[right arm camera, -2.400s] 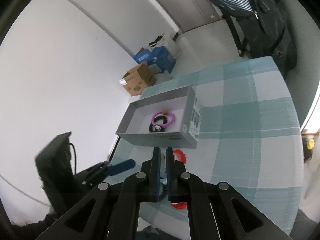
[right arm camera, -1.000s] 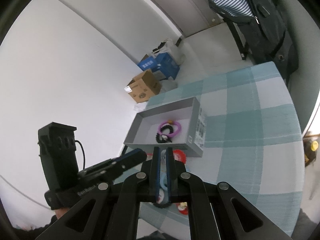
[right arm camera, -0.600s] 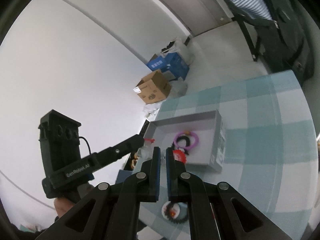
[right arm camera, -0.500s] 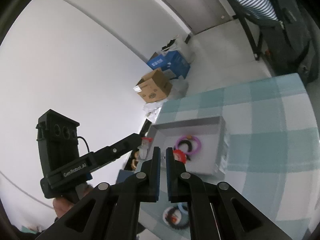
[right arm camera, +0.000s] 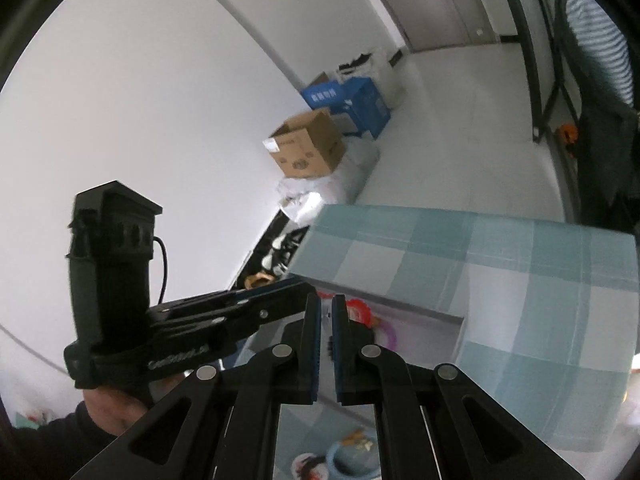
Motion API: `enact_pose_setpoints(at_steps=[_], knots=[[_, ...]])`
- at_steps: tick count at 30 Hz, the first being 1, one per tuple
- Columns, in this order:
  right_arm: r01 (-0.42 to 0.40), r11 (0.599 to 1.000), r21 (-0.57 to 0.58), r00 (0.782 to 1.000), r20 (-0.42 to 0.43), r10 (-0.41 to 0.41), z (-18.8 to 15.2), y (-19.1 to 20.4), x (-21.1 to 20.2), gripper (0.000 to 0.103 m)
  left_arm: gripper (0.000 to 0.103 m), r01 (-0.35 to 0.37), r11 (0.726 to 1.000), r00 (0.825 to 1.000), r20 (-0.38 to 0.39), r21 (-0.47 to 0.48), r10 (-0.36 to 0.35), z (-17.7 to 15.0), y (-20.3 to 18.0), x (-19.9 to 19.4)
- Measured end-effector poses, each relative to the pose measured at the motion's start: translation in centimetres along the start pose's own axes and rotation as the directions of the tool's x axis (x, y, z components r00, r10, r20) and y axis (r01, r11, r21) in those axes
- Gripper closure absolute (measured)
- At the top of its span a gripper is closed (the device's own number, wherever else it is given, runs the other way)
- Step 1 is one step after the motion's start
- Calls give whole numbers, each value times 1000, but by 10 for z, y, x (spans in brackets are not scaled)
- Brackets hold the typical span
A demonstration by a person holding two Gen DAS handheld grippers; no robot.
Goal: Organize jewelry
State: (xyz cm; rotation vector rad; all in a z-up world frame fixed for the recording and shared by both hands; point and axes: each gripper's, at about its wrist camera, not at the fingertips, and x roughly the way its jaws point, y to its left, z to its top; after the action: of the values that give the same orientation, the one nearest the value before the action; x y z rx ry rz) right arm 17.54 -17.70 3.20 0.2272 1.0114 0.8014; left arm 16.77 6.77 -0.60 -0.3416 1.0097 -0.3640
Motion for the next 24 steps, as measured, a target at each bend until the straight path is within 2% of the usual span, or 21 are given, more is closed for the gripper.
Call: enact_pose_setpoints(at_steps=[5,13,20,21,22,23,24], knots=[[0,1000,27,999,-37,1,-2,-17,17,99,91,1,1000,999,-45,2,-1,-3,4,14],[-7,1000,24,999,-53,8,0,-19,26,96,91,0,1000,998,-67,14,1,-4,4,18],[43,999,-28,999,-20,-43,-3,-10,21,95,87,-67,997,995,-75,46,70,-7,-2,19],[52,998,-27,999,-13,-52,-3,-10,19,94,86,-79,996,994,-74,43,82,-8,-1,17],[58,998,-22,998,-9,-59,-4,-11,17,90,78,-79,996,994,-70,42,81,-9,-1,16],[64,998,-14,998,-2,-64,-5,-12,15,81,65,-66,997,996,-60,40,69,-9,0,12],[67,998,-6,998,6,-67,-6,-13,12,77,59,-62,997,997,-47,41,64,-10,-1,8]])
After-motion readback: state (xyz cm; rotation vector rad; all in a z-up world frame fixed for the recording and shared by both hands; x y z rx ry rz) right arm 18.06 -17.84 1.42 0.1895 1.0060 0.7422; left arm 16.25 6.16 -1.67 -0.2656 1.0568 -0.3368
